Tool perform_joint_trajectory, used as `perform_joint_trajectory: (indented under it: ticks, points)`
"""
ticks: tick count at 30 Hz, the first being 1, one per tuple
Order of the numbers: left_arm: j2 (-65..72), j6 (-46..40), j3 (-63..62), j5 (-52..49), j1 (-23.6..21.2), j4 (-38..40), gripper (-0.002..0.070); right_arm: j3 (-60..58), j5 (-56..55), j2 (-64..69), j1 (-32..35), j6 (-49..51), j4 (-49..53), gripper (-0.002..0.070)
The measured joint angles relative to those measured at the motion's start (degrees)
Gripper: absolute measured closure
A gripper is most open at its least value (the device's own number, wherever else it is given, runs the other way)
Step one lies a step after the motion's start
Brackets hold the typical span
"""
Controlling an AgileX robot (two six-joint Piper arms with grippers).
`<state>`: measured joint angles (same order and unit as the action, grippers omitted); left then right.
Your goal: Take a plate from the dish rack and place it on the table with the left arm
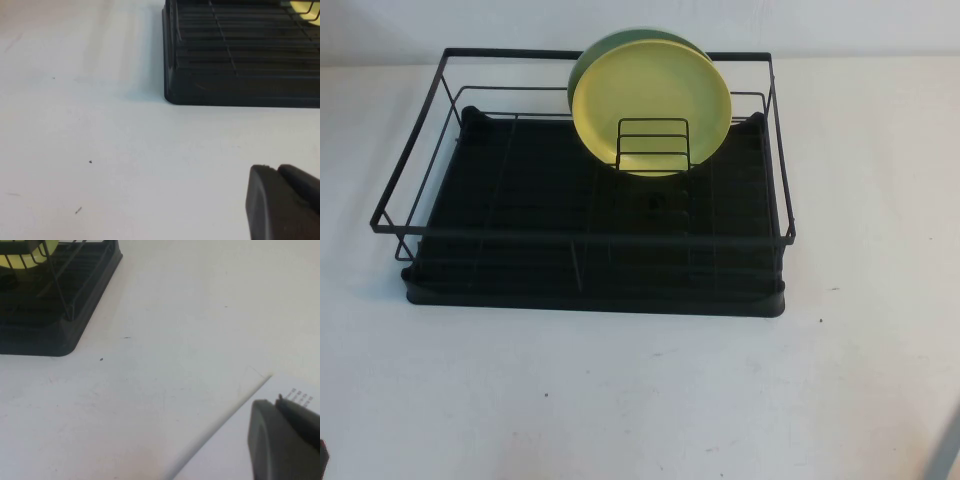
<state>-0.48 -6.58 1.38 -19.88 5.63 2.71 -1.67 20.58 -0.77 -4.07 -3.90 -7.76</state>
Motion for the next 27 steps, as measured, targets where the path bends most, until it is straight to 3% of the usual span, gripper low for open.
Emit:
perform_joint_trajectory:
  ticks: [11, 15, 18, 24, 27]
  points:
    - [0.00, 0.23, 0.00, 0.00, 0.00, 0.30, 0.0679, 0.00, 0.00, 0.00, 0.00, 0.00, 0.00, 0.0696]
    - [0.00, 3.91, 0.00, 1.40, 0.00, 3.39, 0.0679, 0.00, 0.00, 0.00, 0.00, 0.00, 0.00, 0.0696]
    - [0.00, 6.58, 0.00, 4.57, 0.00, 9.02, 0.0679, 0.00, 0.00, 0.00, 0.00, 0.00, 0.00, 0.0696]
    - [0.00, 12.26, 0.00, 12.48, 0.00, 27.98, 0.0679, 0.00, 0.00, 0.00, 0.00, 0.00, 0.00, 0.0696]
    - [0.00, 12.89, 0.00, 13.80, 0.00, 31.10, 0.0679, 0.00, 0.00, 0.00, 0.00, 0.00, 0.00, 0.0696]
